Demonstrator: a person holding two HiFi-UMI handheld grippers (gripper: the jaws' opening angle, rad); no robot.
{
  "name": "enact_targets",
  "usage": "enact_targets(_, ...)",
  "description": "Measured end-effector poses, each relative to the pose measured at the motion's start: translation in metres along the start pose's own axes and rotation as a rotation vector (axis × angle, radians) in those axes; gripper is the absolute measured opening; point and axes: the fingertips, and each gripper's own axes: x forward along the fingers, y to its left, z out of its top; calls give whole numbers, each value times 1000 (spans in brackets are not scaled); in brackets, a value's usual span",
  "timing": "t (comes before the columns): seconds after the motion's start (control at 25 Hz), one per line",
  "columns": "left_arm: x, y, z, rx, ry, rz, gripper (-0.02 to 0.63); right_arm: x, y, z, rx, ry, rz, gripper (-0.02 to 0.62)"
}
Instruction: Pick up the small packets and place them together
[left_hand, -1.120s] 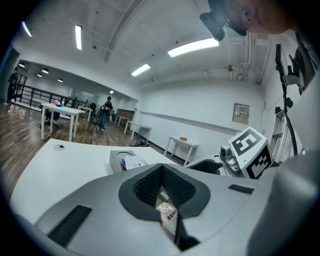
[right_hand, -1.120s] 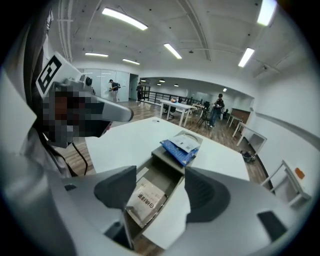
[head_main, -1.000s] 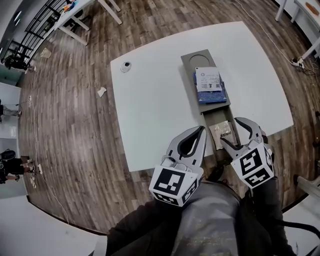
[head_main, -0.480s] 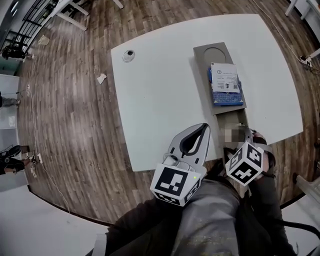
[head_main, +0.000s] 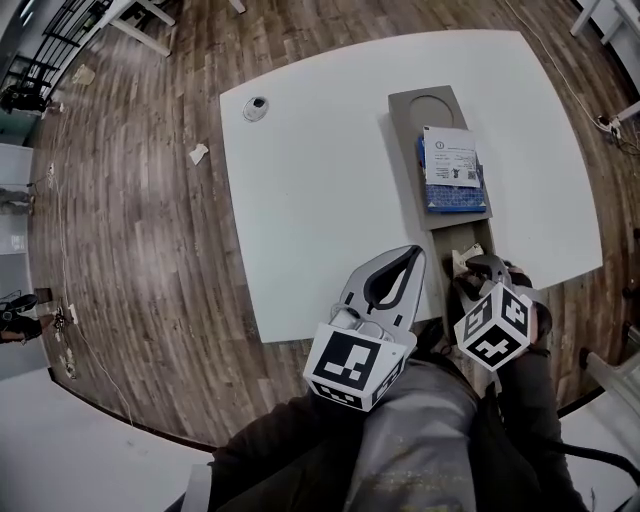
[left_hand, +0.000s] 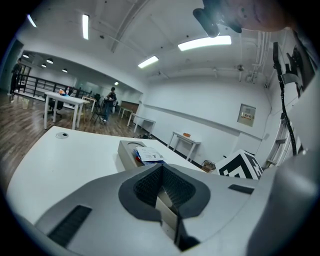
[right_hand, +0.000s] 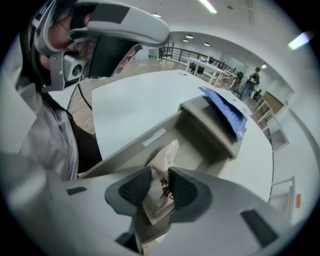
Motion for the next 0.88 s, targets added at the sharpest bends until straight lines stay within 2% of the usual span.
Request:
enact_targets(0.12, -5, -9, 0, 12, -8, -3, 3, -12, -1, 7, 26, -77, -43, 110)
enact_targets(0.2, -10, -17, 4, 23, -23, -4, 3, -31, -4, 17, 64, -166, -65, 109)
enact_targets(0.32, -20, -33, 15, 42, -57, -8, 3, -74, -17, 28, 124, -298, -127, 109)
enact_targets(0.44, -28, -55, 23, 63, -96, -25, 3, -118, -32, 24, 157, -379, -208, 109)
enact_targets(0.6, -34, -74, 21, 69, -130, -36, 3, -143, -37, 14, 166, -428, -257, 109)
enact_targets(0.88, -49, -78, 9, 52, -135, -14, 3, -126, -7, 14, 128, -409, -193, 109)
